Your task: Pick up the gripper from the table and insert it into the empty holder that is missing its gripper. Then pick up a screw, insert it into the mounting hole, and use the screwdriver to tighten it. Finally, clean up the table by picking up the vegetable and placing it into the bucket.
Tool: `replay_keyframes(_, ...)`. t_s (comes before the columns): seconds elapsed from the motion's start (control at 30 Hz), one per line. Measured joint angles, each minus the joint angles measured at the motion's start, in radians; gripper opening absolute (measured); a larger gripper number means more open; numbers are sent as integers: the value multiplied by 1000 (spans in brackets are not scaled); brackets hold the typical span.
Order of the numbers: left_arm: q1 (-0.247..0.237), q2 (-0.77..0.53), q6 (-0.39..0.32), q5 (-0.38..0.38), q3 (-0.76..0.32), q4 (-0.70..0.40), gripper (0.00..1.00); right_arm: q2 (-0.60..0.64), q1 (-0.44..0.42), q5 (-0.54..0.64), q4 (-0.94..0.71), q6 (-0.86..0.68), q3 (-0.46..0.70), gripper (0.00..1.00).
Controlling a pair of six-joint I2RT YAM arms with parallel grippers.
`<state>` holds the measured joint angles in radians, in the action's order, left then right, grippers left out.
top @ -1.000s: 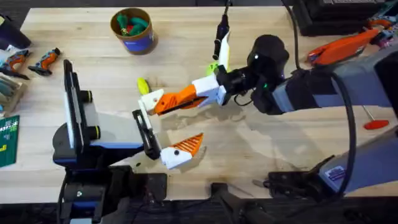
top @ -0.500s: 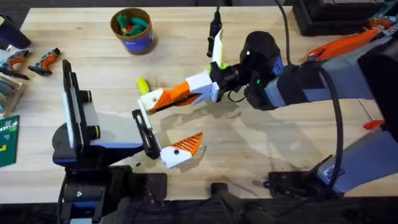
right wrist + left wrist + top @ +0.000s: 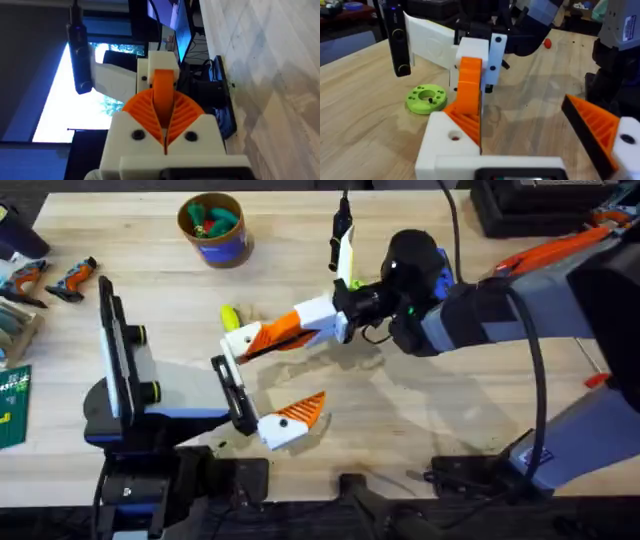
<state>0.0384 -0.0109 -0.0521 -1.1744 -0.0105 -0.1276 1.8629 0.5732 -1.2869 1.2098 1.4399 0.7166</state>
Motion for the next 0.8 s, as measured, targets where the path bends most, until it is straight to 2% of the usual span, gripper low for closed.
replay_keyframes(0.4, 4, 0, 0, 0, 0, 0, 985, 0, 2, 7, 0, -1, 1, 16)
replay_keyframes(0.43, 4, 0, 0, 1, 0, 0, 985, 0, 2, 7, -1, 1, 1, 61)
replay_keyframes(0.63, 2, 0, -1, -11, 0, -2, 985, 1, 18, 22, -2, -8, 2, 714)
replay_keyframes(0.67, 2, 0, 0, -11, 0, -2, 985, 1, 19, 24, -2, -9, 2, 767)
replay_keyframes(0.8, 2, 0, 0, -11, 0, -2, 985, 1, 17, 27, -1, -8, 2, 785)
